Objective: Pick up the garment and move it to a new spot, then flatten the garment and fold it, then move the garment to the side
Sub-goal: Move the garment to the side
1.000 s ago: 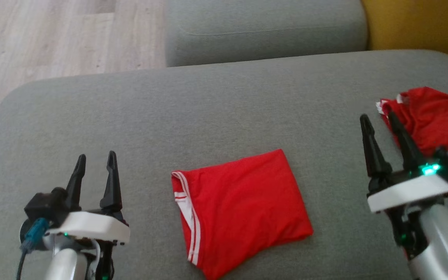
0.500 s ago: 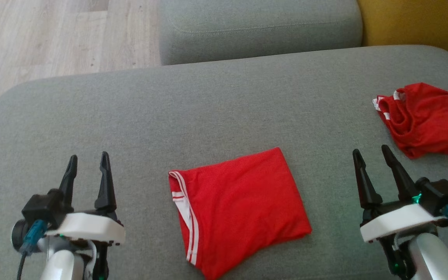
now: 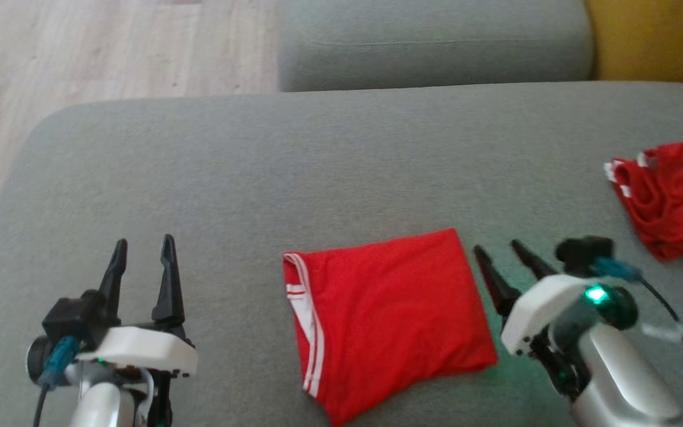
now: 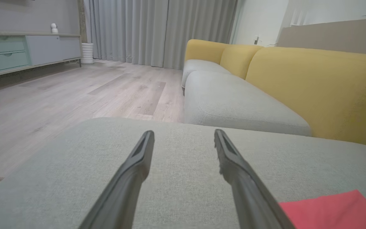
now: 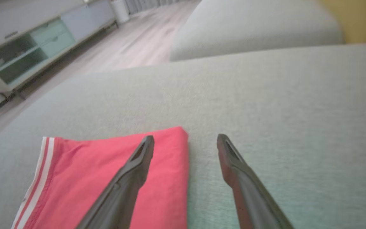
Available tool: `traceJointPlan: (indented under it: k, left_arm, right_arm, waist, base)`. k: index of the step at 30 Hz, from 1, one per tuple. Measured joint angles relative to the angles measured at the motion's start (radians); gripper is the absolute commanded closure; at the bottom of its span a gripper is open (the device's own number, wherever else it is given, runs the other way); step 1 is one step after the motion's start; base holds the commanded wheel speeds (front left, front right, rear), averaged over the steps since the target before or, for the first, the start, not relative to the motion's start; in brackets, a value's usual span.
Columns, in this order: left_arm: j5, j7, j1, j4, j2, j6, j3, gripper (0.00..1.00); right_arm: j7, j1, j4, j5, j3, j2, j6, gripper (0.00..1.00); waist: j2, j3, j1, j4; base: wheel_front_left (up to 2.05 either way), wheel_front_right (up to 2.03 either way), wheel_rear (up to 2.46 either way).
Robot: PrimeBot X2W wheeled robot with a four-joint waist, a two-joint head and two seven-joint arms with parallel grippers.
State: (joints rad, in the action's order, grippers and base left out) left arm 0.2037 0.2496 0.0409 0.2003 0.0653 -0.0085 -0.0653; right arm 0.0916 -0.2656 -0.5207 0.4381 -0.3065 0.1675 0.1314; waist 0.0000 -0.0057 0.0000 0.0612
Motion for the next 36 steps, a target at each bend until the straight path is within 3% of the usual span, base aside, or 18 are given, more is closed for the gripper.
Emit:
traceJointPlan:
  k: [7, 16, 17, 18, 19, 29, 36]
  left_arm:
    - [0.000, 0.000, 0.002, 0.019, -0.007, -0.005, -0.002, 0.00]
    - [-0.009, 0.000, 0.003, 0.029, -0.009, -0.010, 0.000, 0.00]
    - [-0.009, 0.000, 0.003, 0.030, -0.009, -0.010, 0.001, 0.00]
    - [-0.009, 0.000, 0.003, 0.031, -0.009, -0.010, 0.002, 0.00]
    - [-0.009, 0.000, 0.003, 0.032, -0.010, -0.011, 0.003, 0.00]
    - [-0.009, 0.000, 0.006, 0.031, -0.013, -0.032, 0.004, 0.00]
    - [-0.009, 0.000, 0.008, 0.025, -0.016, -0.047, -0.030, 0.00]
  right_arm:
    - [0.297, -0.061, -0.217, 0.036, 0.033, -0.024, 0.000, 0.00]
    - [0.425, -0.115, -0.241, 0.120, 0.043, -0.033, 0.000, 0.00]
    - [0.433, -0.116, -0.241, 0.126, 0.040, -0.033, 0.000, 0.10]
    - [0.439, -0.118, -0.240, 0.133, 0.037, -0.033, 0.000, 0.67]
    - [0.439, -0.119, -0.239, 0.143, 0.033, -0.033, 0.000, 1.00]
    - [0.300, -0.139, -0.212, 0.152, 0.021, -0.029, 0.000, 1.00]
    - [0.278, -0.228, -0.180, 0.150, 0.040, 0.044, 0.000, 1.00]
  waist:
    - [0.0000, 0.013, 0.0000, 0.067]
    - [0.0000, 0.034, 0.0000, 0.106]
    - [0.0000, 0.034, 0.0000, 0.106]
    - [0.0000, 0.035, 0.0000, 0.105]
    - [0.0000, 0.035, 0.0000, 0.103]
    - [0.0000, 0.025, 0.0000, 0.044]
    - [0.0000, 0.016, 0.0000, -0.055]
  base:
    - [0.00, 0.00, 0.00]
    - [0.00, 0.00, 0.00]
    - [0.00, 0.00, 0.00]
    - [0.00, 0.00, 0.00]
    - [0.00, 0.00, 0.00]
    - [0.00, 0.00, 0.00]
    - [0.00, 0.00, 0.00]
